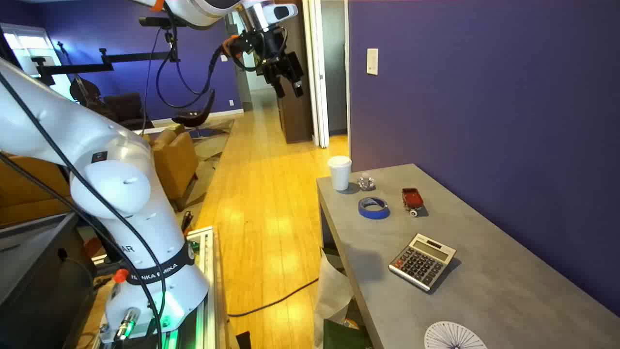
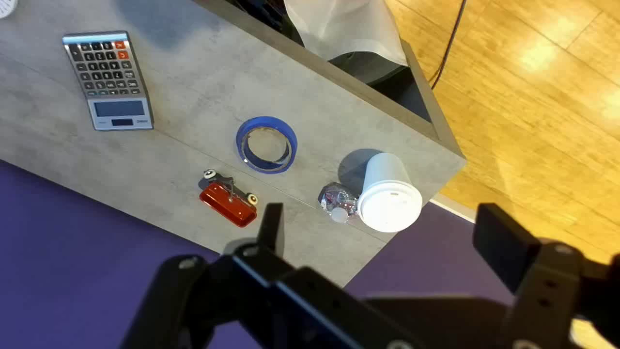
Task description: Put the white coffee cup on the white coaster
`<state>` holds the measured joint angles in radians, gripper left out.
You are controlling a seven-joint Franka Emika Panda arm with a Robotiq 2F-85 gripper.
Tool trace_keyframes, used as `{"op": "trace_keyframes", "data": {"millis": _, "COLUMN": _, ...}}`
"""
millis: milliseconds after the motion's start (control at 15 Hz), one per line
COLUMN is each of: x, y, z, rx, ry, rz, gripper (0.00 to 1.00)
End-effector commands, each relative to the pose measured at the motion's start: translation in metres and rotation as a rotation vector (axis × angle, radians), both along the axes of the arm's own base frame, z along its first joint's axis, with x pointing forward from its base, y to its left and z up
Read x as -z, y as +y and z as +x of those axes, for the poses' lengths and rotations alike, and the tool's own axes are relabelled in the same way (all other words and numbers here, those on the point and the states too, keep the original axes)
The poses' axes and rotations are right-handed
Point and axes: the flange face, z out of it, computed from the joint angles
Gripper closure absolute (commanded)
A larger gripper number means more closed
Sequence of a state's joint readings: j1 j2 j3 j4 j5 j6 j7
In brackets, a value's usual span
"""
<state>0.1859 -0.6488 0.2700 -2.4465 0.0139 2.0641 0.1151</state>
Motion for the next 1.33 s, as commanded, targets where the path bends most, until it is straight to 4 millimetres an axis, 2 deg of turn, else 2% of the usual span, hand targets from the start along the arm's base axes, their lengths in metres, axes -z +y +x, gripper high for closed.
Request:
{"op": "trace_keyframes", "data": {"millis": 0, "x": -0.001, "y": 0.000, "z": 0.000, "rx": 0.000, "ry": 0.001, "rz": 0.000, "gripper": 0.00}}
{"op": "trace_keyframes", "data": {"millis": 467, "x": -0.001, "y": 0.000, "z": 0.000, "rx": 0.000, "ry": 0.000, "rz": 0.000, "gripper": 0.00}}
{"op": "trace_keyframes", "data": {"millis": 533, "x": 0.002, "y": 0.005, "z": 0.004, "rx": -0.013, "ry": 0.013, "rz": -0.048, "gripper": 0.00}}
{"op": "trace_keyframes", "data": {"millis": 800, "x": 0.030, "y": 0.044, "z": 0.019, "rx": -0.067, "ry": 0.121, "rz": -0.236, "gripper": 0.00}}
{"op": "trace_keyframes", "data": {"millis": 933, "x": 0.047, "y": 0.070, "z": 0.028, "rx": -0.115, "ry": 0.170, "rz": -0.322, "gripper": 0.00}}
{"op": "trace_keyframes", "data": {"millis": 1267, "x": 0.083, "y": 0.126, "z": 0.064, "rx": -0.256, "ry": 0.277, "rz": -0.529, "gripper": 0.00}}
